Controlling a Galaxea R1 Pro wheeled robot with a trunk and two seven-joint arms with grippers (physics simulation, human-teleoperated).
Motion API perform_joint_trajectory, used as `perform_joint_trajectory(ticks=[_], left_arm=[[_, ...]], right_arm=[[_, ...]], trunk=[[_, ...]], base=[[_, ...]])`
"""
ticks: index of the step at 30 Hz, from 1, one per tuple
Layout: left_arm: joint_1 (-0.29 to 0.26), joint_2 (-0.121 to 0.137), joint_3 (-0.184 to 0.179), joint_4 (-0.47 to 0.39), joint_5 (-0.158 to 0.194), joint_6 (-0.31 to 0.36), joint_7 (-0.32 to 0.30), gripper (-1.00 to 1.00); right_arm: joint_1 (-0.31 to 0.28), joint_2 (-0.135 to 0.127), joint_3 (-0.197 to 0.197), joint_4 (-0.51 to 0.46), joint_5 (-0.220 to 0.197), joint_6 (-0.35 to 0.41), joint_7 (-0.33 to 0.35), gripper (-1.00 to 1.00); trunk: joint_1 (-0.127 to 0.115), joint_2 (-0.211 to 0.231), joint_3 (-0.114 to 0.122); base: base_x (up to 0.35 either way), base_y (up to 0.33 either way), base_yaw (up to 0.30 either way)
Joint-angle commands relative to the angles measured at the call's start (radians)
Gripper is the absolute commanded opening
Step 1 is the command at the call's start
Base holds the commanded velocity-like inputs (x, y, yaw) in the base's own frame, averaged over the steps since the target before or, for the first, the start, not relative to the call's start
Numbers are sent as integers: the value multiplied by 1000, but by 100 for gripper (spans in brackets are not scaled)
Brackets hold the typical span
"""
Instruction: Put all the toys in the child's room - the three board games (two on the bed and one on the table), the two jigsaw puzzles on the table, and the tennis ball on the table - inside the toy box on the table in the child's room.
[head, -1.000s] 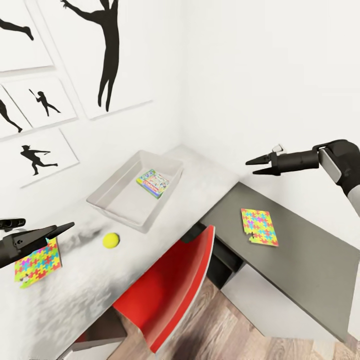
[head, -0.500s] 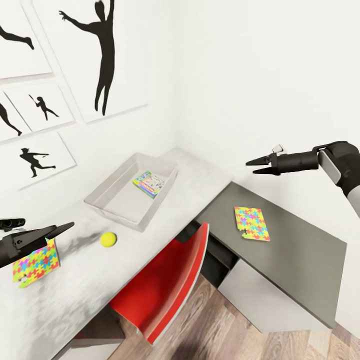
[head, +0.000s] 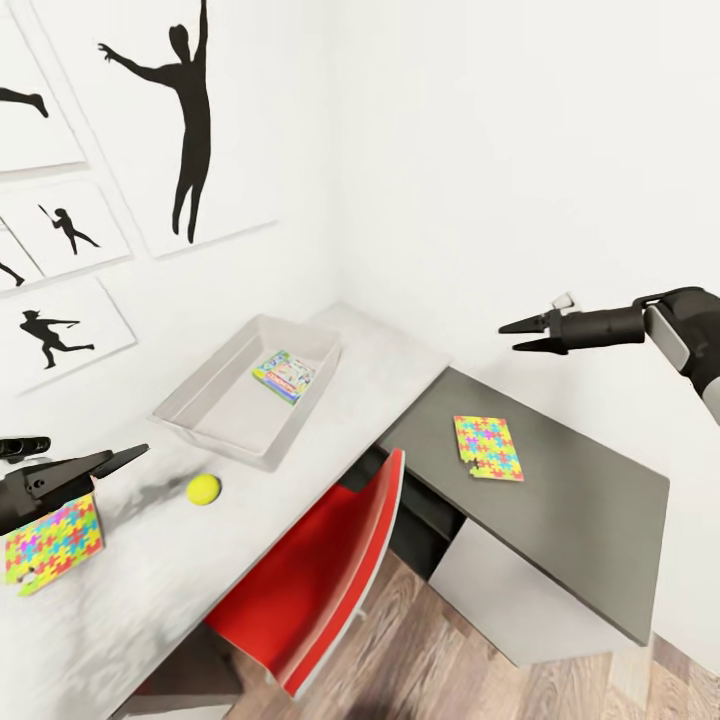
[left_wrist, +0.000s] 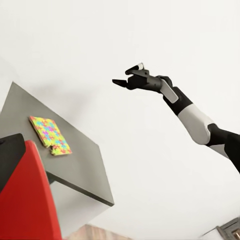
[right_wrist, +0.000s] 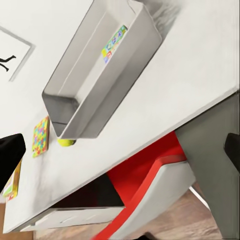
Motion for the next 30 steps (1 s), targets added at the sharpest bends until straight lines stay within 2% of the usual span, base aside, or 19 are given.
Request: perform_joint_trajectory(ticks=[1,7,21,26,30], left_arm=[[-1,0,0,0,-1,11,-4,100],[-1,1,0,0,-1,11,-4,100],[-1,0,0,0,-1,11,-4,100],[-1,0,0,0,-1,11,-4,100],[-1,0,0,0,-1,11,-4,100]], right_arm=[[-1,-2,5,0,-4,4,2,100],[-2,-4,6,7,-4,3,2,100],[-1,-4,6,79,-4,-52,3,100],[-1,-5,5,105,-3,-86,3,100],[0,-7,6,173,-1,-134,3,100]], trunk=[[1,-2,0],[1,-2,10],[1,-2,32],[1,-2,41],[1,-2,47]], base=[[0,0,-142],[0,0,-143],[0,0,-144],[0,0,-144],[0,0,-144]])
